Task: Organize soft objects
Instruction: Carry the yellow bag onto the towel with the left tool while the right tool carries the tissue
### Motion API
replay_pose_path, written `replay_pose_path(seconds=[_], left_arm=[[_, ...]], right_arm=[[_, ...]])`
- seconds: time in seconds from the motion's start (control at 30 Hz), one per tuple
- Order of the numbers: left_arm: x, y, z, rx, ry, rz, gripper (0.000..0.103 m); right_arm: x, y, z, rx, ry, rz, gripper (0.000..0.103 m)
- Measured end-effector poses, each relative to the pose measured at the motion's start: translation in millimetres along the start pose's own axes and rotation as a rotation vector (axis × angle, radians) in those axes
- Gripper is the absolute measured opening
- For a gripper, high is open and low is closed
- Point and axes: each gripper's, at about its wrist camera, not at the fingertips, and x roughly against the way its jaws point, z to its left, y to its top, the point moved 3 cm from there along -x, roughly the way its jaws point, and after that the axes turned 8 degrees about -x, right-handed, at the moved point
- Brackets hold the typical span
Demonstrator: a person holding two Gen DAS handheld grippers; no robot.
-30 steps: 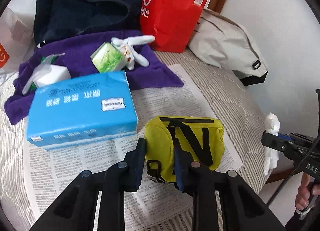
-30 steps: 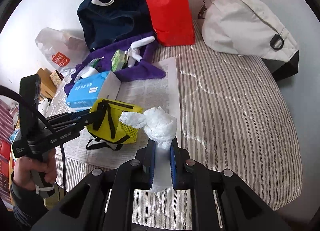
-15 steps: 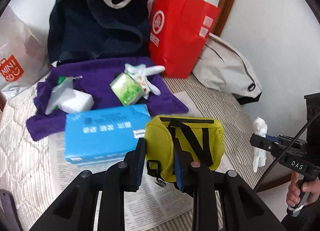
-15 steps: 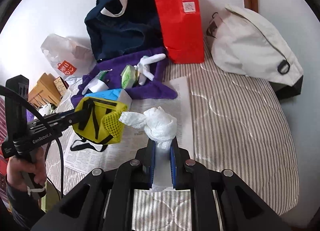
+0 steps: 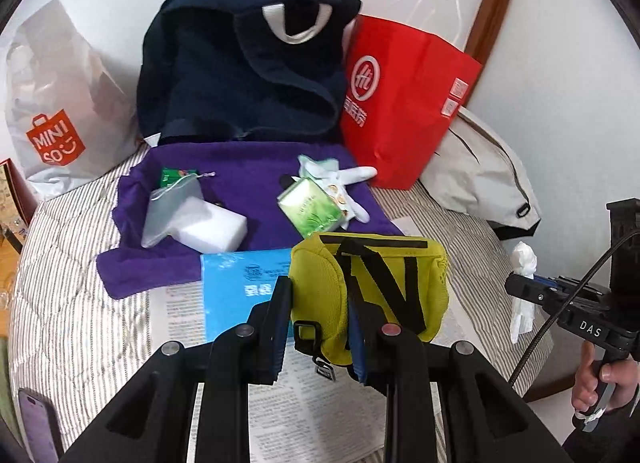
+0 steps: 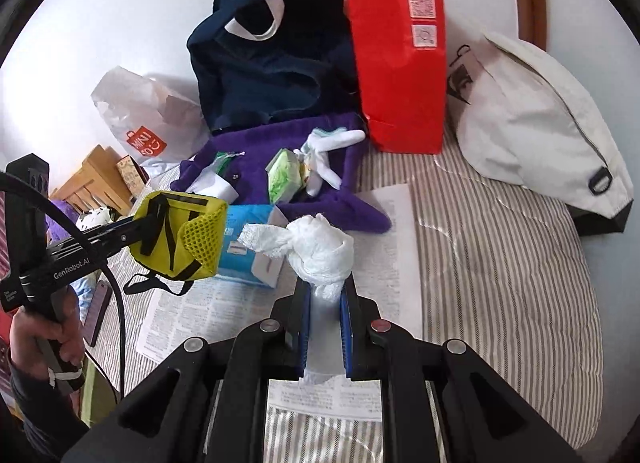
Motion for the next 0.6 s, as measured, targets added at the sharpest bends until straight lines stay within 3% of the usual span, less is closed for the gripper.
replay_pose_path(seconds=[0.6], left_arm=[[-6,17,55,0.073,0.041,-0.015,0.025]], right_arm=[[-44,33,34,0.044,0.018,0.005,0.013]])
